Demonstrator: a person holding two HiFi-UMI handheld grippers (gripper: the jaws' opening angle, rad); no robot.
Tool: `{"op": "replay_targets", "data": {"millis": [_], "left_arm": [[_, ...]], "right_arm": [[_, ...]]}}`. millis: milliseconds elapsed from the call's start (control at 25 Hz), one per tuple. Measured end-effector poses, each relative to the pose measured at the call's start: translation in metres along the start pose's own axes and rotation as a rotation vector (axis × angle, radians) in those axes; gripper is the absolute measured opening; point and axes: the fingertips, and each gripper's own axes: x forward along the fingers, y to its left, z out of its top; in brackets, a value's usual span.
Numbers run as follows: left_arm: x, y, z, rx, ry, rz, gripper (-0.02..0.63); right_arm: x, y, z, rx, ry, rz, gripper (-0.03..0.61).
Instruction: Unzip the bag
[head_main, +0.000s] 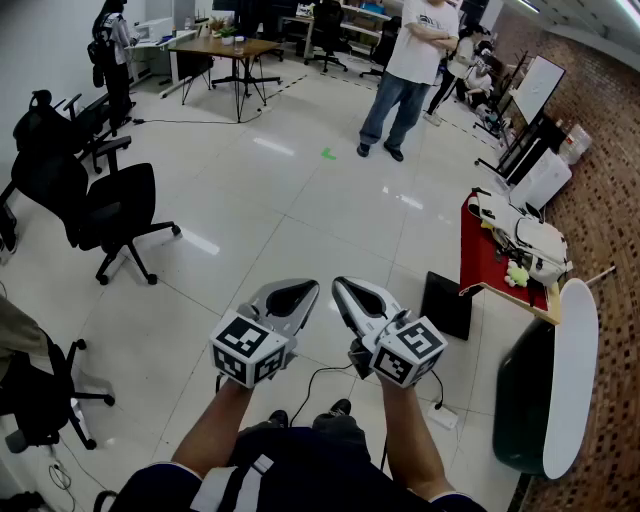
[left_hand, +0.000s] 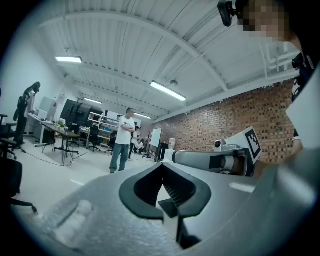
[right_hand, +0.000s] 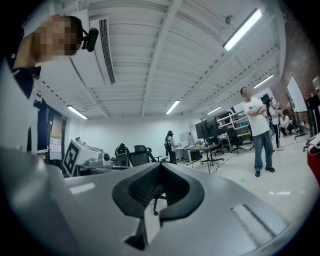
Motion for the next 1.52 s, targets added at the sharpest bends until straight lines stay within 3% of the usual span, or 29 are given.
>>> {"op": "replay_targets", "data": {"millis": [400, 640, 1040, 1280, 1520], "left_arm": [[0.115, -0.065, -0.034, 0.019, 0.092, -0.187, -0.002], [0.194, -0.122, -0.063, 0.069, 0.186, -0.309, -0.002], [0.313, -0.22, -0.077, 0.137, 0.244, -0.485, -0.001], [0.372, -0.244, -0.083, 0.122, 0.269, -0.541, 0.0], [0.433, -0.235, -0.088, 0.109, 0.276, -0.615, 0.0]], "right_arm": [[-0.092, -0.109, -0.009, 0.053, -0.017, -0.214, 0.006], [-0.174, -0.185, -0.017, 0.121, -0.067, -0.347, 0.006], [-0.292, -0.285, -0.015, 0.164, -0.102, -0.51, 0.006], [-0.337, -0.337, -0.014, 0.155, -0.095, -0.613, 0.006], [-0.346, -0.393, -0.015, 0.16, -0.079, -0.71, 0.006]]}}
